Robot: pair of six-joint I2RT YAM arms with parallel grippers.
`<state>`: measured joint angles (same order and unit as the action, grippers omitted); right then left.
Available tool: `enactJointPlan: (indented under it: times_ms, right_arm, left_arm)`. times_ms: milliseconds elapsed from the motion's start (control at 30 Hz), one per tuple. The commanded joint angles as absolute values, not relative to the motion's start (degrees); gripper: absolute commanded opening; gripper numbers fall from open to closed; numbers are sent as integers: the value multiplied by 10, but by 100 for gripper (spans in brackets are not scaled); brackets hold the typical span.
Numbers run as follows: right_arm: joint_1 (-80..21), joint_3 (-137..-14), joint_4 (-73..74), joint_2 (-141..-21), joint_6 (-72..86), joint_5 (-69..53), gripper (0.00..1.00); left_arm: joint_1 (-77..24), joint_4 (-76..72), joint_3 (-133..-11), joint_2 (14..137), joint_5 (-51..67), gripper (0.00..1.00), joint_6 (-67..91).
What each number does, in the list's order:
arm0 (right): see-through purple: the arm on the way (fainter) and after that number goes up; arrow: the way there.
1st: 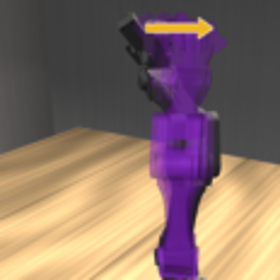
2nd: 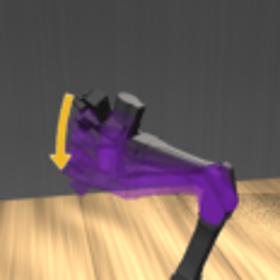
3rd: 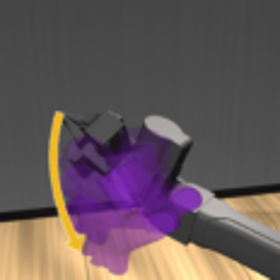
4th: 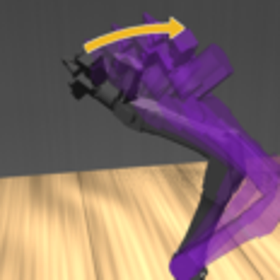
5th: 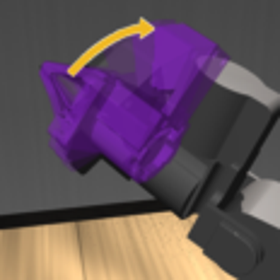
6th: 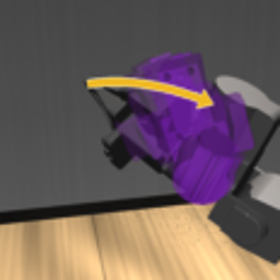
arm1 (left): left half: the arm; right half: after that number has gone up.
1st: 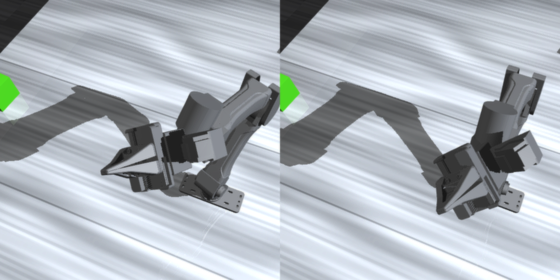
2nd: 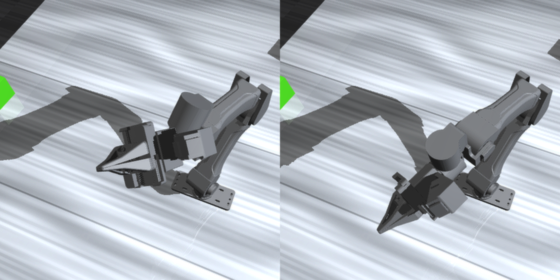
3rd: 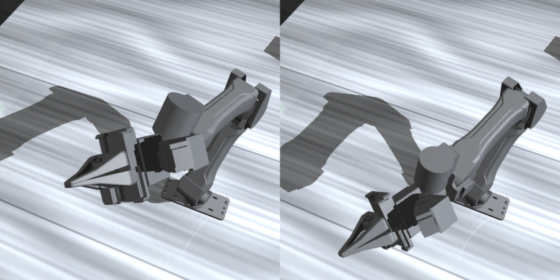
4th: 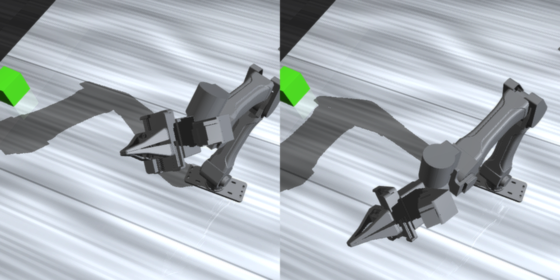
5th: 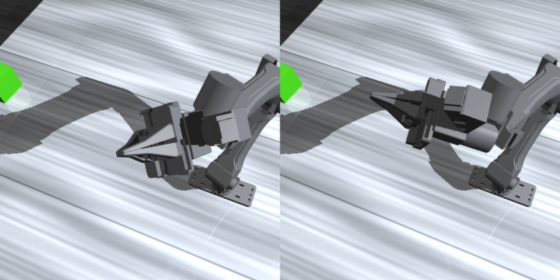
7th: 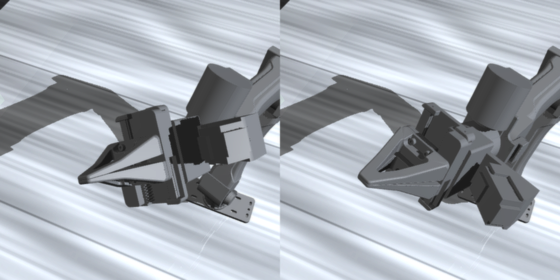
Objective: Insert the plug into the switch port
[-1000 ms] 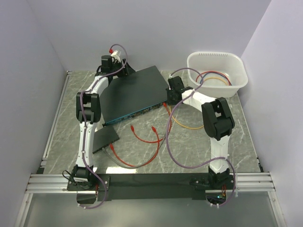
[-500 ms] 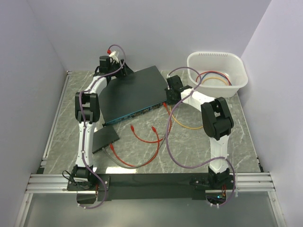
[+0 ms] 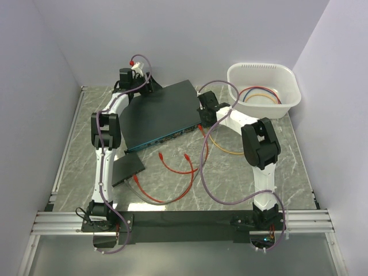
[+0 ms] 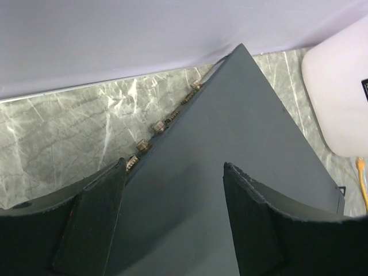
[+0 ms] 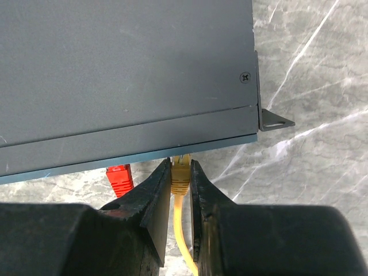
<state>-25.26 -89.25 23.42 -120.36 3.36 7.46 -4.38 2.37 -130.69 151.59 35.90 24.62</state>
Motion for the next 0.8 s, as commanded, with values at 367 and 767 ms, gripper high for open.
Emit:
enactJointPlan:
  times_ms: [367, 767]
  right_arm:
    - [-261, -967, 47, -1195, 6, 28, 0]
    - [-201, -1070, 83, -1239, 33, -90, 15]
  left_arm:
    - [-45, 51, -1331, 1551, 439, 70, 219]
    - [-39, 48, -1340, 1571, 433, 67, 236]
